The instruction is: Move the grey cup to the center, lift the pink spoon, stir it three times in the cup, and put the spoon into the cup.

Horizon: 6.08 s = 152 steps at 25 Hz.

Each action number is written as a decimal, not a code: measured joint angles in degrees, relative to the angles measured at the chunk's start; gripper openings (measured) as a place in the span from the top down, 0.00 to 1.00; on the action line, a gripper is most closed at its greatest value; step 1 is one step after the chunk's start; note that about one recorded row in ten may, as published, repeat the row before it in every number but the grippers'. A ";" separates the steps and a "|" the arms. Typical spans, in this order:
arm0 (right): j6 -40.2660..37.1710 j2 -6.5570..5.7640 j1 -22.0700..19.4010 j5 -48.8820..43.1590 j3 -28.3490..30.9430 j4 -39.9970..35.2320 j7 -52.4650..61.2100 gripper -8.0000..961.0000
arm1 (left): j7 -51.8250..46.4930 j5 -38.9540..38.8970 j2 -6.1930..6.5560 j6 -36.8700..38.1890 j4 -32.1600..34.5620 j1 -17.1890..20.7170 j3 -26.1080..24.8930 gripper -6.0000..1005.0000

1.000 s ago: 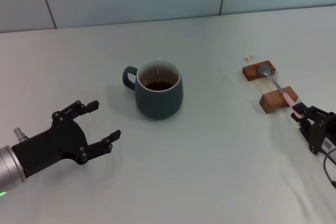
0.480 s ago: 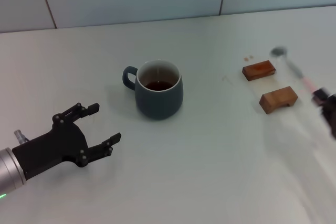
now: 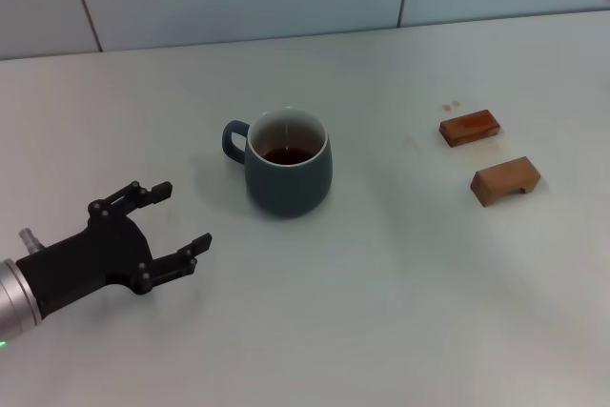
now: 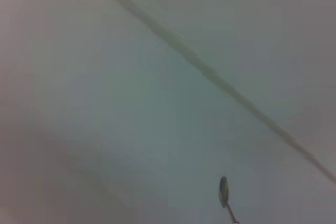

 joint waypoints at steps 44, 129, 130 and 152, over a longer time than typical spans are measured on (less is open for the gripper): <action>-4.31 -6.52 42.88 -44.44 -47.19 -18.80 36.82 0.88 | -3.14 -0.01 -0.11 -1.09 0.76 -1.22 0.59 0.17; 10.56 -4.33 57.78 -56.03 -48.30 10.49 30.47 0.88 | -3.09 -0.06 -0.28 -1.33 0.14 -1.93 1.82 0.17; 10.29 -4.46 57.49 -56.04 -48.29 10.36 30.66 0.87 | -3.09 -0.06 -0.28 -1.33 0.14 -1.98 1.83 0.17; 6.92 -0.49 25.31 -34.91 -50.21 -30.77 20.43 0.54 | -4.62 -0.05 -0.19 -1.51 0.29 -2.10 1.91 0.17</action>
